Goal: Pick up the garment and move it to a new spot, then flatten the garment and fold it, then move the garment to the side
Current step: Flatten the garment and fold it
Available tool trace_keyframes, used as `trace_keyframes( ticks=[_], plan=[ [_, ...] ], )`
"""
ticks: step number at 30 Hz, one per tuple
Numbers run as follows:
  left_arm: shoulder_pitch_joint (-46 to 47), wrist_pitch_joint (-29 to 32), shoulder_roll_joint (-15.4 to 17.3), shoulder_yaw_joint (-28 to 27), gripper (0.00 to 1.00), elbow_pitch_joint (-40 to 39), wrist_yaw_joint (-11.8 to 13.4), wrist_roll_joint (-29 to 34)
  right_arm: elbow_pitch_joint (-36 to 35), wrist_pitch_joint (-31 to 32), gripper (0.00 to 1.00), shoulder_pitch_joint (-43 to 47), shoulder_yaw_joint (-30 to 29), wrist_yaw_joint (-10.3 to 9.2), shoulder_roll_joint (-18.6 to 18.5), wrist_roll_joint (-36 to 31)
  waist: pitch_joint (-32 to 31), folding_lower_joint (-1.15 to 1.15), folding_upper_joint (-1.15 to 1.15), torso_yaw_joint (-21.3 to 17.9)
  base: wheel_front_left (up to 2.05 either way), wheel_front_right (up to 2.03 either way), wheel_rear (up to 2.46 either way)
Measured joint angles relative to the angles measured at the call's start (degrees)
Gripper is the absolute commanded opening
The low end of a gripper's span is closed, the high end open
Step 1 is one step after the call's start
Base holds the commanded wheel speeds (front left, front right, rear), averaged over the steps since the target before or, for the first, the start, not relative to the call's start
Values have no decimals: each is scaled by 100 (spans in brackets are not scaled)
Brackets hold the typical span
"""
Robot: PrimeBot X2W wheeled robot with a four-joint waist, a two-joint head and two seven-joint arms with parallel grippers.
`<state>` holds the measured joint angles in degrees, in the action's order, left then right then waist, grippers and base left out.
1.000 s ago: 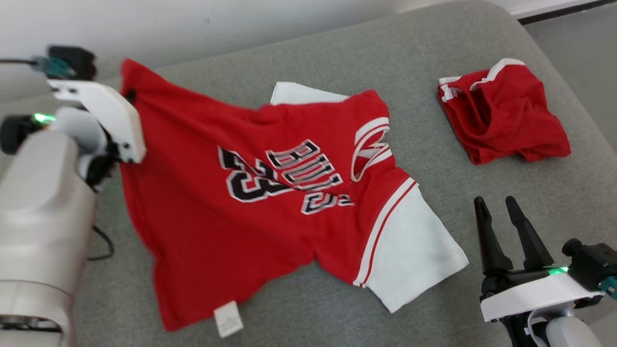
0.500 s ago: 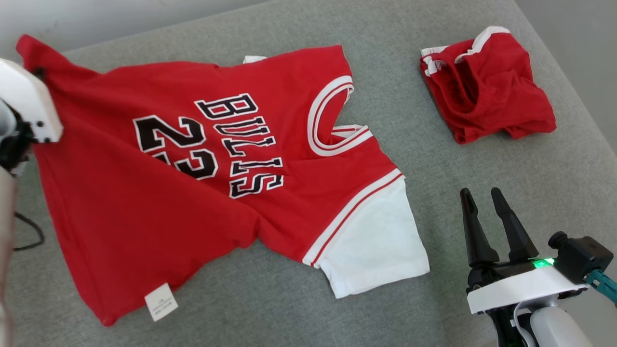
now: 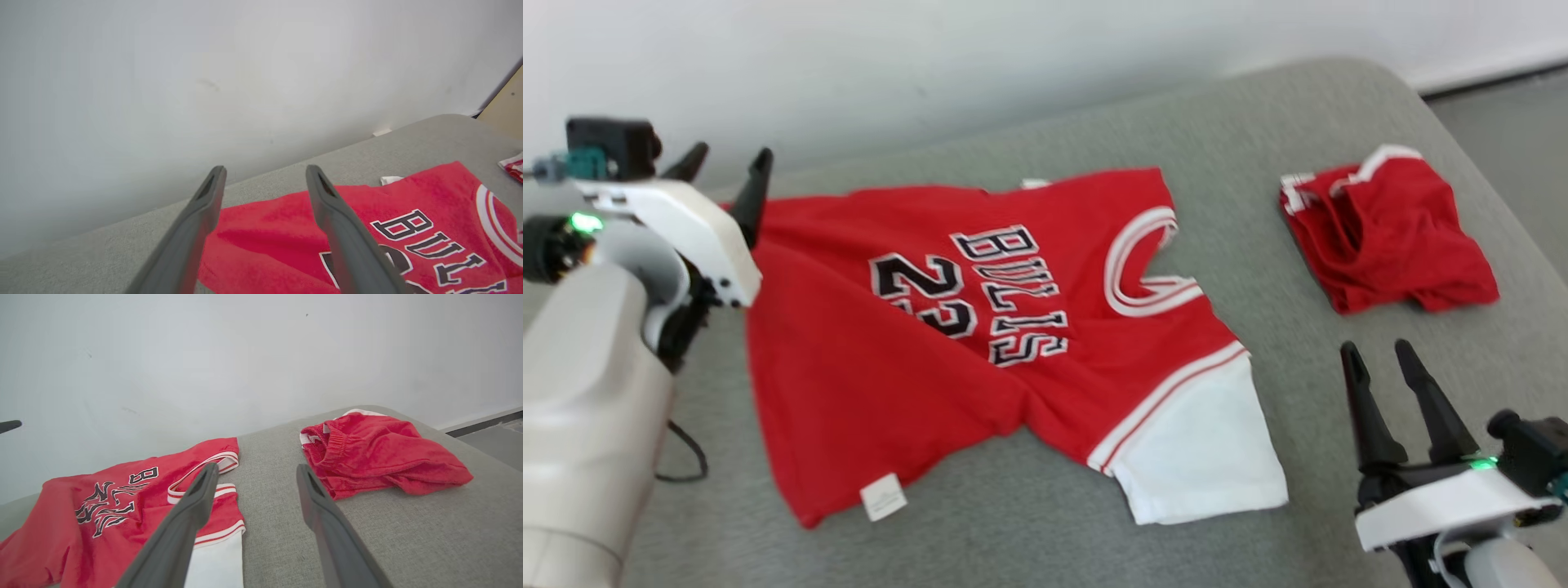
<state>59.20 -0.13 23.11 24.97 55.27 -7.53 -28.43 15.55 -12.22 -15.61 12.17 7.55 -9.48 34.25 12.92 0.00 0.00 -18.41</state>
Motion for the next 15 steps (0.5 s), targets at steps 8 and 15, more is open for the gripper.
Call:
trace_keyframes(
  ticks=[8,15],
  plan=[
    [-1059,-860,68,-29,100,-947,36,-511,-113,-22,100,442,-330,0,-171,-501,-677,0,0,573,0,0,0],
    [-2619,-1305,36,-212,100,-2143,547,-672,-341,-26,100,806,-449,0,-63,-578,-1066,-1,0,961,0,0,0]
  ],
)
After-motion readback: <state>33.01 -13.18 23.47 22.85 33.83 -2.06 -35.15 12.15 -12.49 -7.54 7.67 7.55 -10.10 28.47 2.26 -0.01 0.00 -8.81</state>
